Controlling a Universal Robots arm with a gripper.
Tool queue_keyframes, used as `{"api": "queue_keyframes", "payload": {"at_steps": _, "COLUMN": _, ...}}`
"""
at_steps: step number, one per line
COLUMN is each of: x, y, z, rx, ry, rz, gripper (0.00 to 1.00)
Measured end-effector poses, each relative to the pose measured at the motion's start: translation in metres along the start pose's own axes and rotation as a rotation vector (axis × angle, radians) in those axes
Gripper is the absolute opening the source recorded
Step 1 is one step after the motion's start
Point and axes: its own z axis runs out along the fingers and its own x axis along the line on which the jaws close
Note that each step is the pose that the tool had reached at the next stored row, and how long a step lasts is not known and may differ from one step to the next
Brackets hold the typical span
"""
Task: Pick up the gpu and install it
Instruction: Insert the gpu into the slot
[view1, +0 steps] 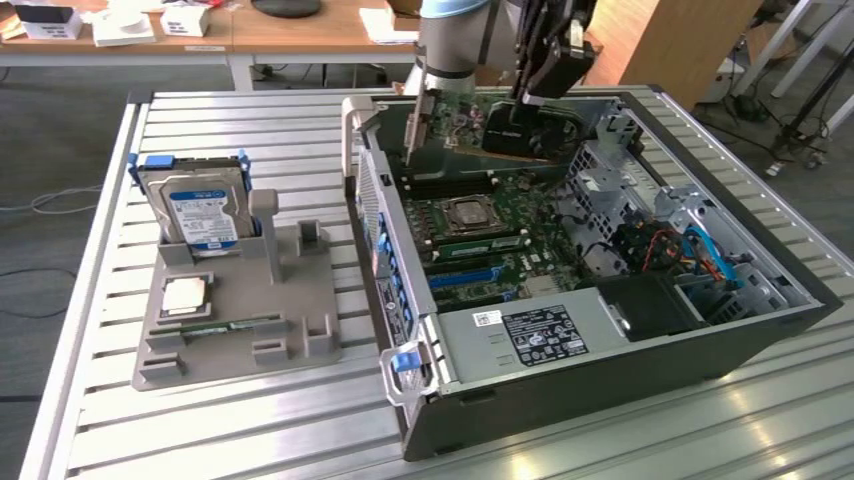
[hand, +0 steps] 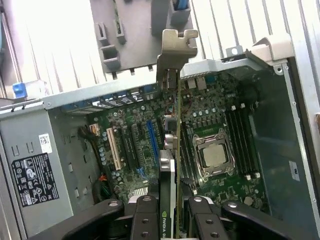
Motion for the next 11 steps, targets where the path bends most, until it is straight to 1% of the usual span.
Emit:
{"api": "queue_keyframes", "payload": {"at_steps": 9, "x": 0.0, "y": -0.0002, "z": 0.0033, "rx": -0.0035, "ry": 0.0075, "rz": -0.162, "gripper": 0.27}}
{"api": "queue_keyframes", "payload": {"at_steps": 11, "x": 0.0001, "y": -0.0001, "z": 0.0032, "rx": -0.0037, "ry": 0.0079, "rz": -0.167, "gripper": 0.27}}
